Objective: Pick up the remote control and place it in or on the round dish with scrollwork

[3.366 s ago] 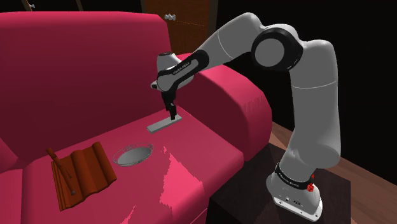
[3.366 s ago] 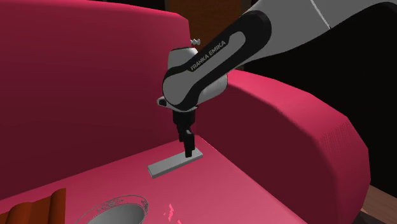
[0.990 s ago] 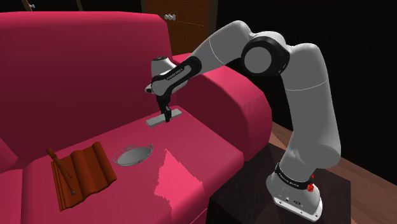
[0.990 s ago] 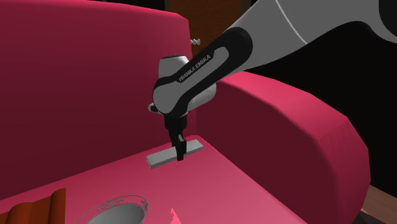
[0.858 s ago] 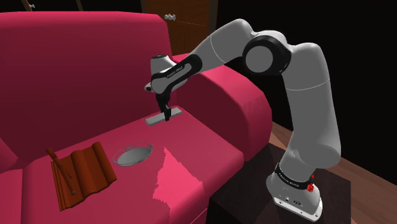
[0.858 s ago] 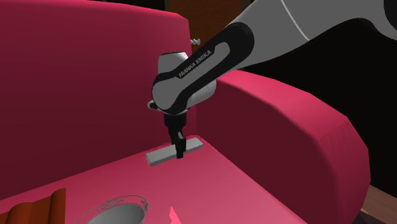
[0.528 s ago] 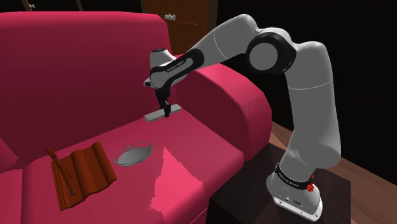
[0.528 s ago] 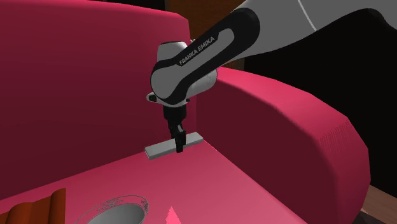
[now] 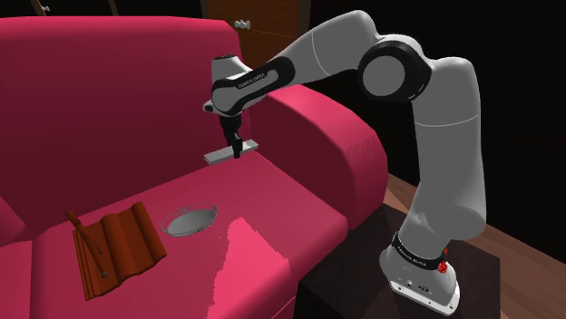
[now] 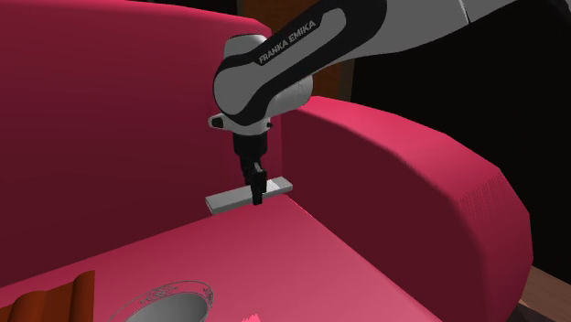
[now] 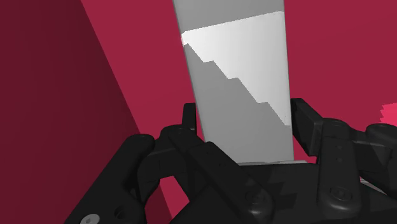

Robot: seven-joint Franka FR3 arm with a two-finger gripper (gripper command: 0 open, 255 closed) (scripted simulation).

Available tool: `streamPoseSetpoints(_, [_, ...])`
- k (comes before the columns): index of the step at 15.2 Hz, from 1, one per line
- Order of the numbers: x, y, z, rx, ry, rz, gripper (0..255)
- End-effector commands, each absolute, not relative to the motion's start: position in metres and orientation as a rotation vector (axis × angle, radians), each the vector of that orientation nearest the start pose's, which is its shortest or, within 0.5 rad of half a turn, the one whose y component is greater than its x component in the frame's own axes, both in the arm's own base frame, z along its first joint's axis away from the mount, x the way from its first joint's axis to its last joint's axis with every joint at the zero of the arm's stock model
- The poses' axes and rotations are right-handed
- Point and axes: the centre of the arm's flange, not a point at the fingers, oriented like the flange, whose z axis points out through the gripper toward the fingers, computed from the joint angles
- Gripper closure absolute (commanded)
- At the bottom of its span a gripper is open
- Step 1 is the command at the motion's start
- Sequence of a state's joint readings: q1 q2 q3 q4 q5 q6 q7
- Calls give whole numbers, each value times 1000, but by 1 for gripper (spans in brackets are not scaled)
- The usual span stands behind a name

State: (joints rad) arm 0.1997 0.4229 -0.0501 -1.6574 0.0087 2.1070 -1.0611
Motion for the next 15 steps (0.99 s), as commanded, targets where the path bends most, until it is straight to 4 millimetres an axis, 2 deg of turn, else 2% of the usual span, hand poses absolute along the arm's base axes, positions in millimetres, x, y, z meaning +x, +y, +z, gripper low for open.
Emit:
streamPoseSetpoints(1, [658, 117, 371, -2602, -1801, -29, 255])
streamPoseSetpoints(15, [591, 289, 371, -2602, -1801, -29, 255])
